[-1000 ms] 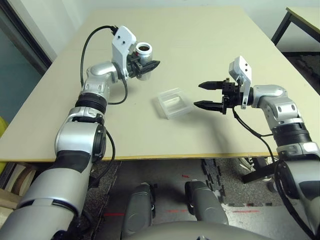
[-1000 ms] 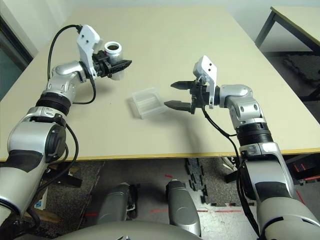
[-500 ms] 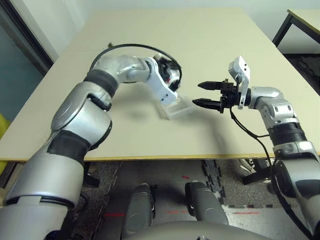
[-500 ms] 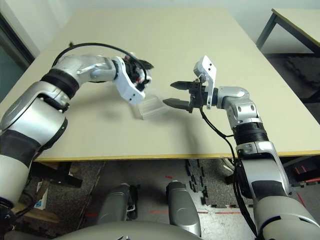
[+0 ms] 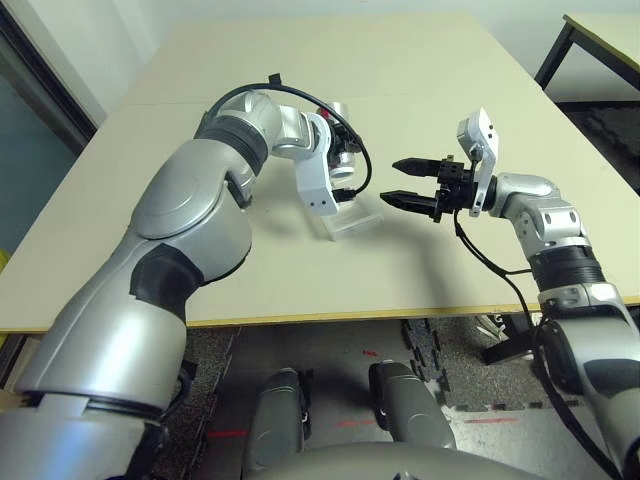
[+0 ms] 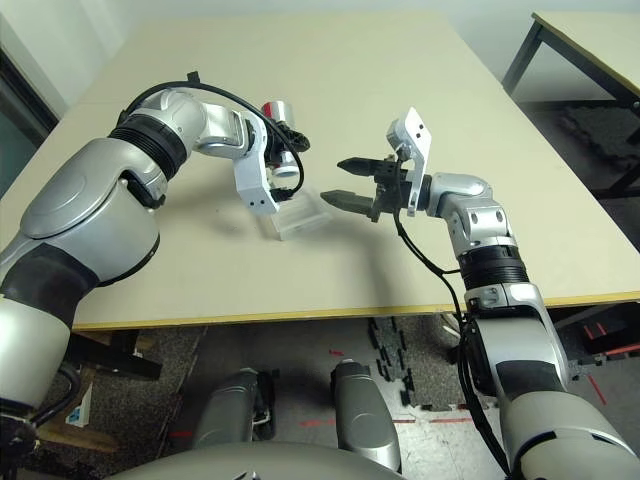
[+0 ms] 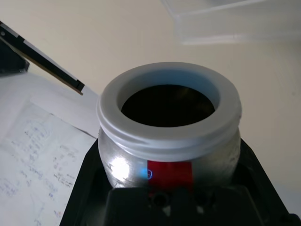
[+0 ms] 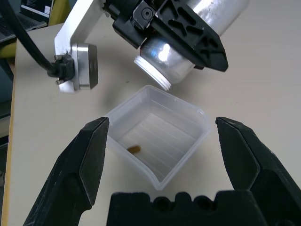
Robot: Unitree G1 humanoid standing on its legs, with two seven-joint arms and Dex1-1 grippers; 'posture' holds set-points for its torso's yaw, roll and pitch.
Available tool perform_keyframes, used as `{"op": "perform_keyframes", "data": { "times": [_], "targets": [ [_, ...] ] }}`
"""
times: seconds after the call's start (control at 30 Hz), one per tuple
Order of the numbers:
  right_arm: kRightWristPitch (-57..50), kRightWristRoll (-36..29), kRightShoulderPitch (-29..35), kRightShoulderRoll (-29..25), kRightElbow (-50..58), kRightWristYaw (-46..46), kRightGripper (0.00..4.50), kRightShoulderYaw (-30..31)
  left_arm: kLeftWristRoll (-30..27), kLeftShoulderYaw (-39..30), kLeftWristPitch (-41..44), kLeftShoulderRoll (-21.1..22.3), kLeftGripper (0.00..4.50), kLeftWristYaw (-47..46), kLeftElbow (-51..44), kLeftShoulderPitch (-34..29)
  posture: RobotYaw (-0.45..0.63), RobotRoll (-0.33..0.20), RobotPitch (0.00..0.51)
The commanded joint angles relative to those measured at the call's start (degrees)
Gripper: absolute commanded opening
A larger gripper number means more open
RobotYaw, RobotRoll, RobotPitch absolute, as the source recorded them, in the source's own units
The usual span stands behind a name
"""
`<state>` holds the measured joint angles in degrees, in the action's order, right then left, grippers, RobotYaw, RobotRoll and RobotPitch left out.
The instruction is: Pour the medicine from the bottle into the box.
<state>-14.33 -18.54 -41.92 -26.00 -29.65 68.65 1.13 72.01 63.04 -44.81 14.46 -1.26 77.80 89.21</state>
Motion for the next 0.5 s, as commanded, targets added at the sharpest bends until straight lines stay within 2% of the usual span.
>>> {"op": "perform_keyframes", "data": {
  "times": [0.03, 0.1, 0.2, 0.33, 0.5],
  "targets": [
    [-0.27, -0.64, 0.13, 0.15, 0.25, -0.32, 4.50, -0.87, -7.74, -6.92, 0.60, 0.58, 2.67, 8.62, 1.98, -1.00, -0.24, 0.000, 0.070],
    [-0.36, -0.75, 0.12, 0.08, 0.46, -0.36, 4.50, -0.80, -11.91, -10.97, 0.80, 1.56, 2.67, 14.08, 2.14, -2.27, -0.23, 0.000, 0.073],
    [-0.13, -0.65, 0.26, -0.03, 0.58, -0.29, 4.50, -0.59, -22.57, -21.09, 2.84, 2.45, 2.67, 25.99, 2.33, -4.81, -0.23, 0.000, 0.075],
    [2.03, 1.07, 0.97, -0.81, 0.06, 0.92, 4.50, 0.93, -44.64, -42.36, 15.90, 1.77, 2.67, 44.77, 1.51, -8.68, -0.23, 0.000, 0.075],
    [4.02, 2.67, 1.00, -1.76, -0.54, 2.62, 4.50, 2.02, -57.98, -56.04, 28.10, 2.29, 2.67, 51.25, -1.46, -11.99, -0.22, 0.000, 0.073]
  ]
}}
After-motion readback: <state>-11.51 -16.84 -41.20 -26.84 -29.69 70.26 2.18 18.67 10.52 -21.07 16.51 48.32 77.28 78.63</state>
